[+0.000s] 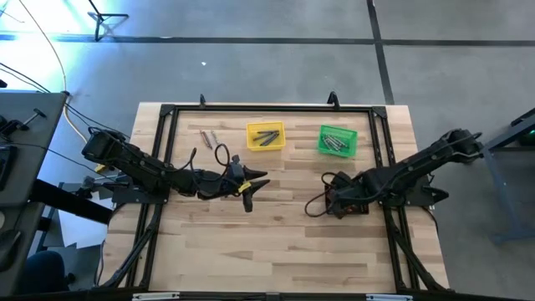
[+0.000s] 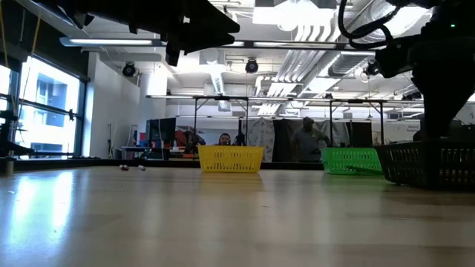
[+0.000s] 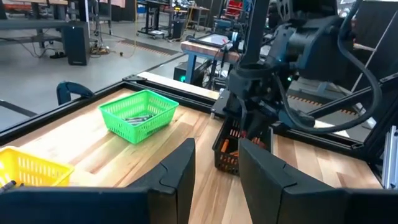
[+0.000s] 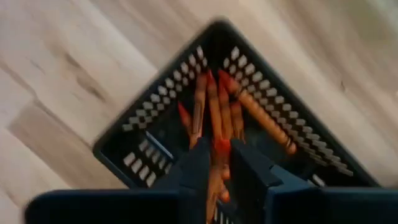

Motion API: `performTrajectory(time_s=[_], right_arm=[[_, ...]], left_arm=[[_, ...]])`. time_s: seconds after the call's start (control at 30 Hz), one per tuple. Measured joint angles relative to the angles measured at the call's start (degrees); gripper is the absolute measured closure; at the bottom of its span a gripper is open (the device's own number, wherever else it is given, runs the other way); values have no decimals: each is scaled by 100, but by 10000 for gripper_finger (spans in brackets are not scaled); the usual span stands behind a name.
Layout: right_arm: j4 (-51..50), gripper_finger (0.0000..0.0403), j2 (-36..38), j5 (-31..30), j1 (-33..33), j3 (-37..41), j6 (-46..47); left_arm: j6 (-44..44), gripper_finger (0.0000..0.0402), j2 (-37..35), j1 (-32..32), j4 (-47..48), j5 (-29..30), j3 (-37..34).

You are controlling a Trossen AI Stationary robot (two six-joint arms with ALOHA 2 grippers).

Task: Sort crayons
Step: Put the orange crayon into the black basket

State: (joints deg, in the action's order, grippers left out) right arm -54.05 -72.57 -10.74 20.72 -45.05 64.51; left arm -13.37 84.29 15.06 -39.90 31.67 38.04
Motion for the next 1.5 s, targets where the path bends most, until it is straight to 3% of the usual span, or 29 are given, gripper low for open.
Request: performTrajectory(time_s=[0.2, 0.37, 0.47, 0.57, 0.7, 0.83, 0.93, 1.13, 1.5], right_arm=[[-48, 281, 35, 277, 25, 50, -21], [-277, 266, 33, 445, -47, -248, -47], [-231, 264, 33, 0, -47, -554, -377], [3, 264, 35, -576, -47, -812, -805], [399, 264, 35, -1323, -71, -1000, -1435], [722, 263, 35, -1564, -294, -1043, -2041], [842, 263, 33, -1563, -560, -1043, -2350], [854, 263, 30, -1552, -1019, -1043, -2751], [861, 263, 30, -1172, -1573, -1043, -3249]], left_arm=[[-41, 296, -2, 1, 130, -8, 0], [-330, 296, -2, -1, 826, 195, 2], [-740, 296, -2, -104, 1755, 627, 2], [-1702, 296, -10, -407, 3063, 868, 0], [-2988, 303, -31, -1021, 4966, 857, 0], [-3525, 311, -171, -1822, 6411, 626, 42], [-3493, 314, -229, -2519, 6942, 115, 167], [-2510, 315, -192, -3659, 6525, -977, 229], [-1248, 315, -192, -4634, 6407, -1303, 344]])
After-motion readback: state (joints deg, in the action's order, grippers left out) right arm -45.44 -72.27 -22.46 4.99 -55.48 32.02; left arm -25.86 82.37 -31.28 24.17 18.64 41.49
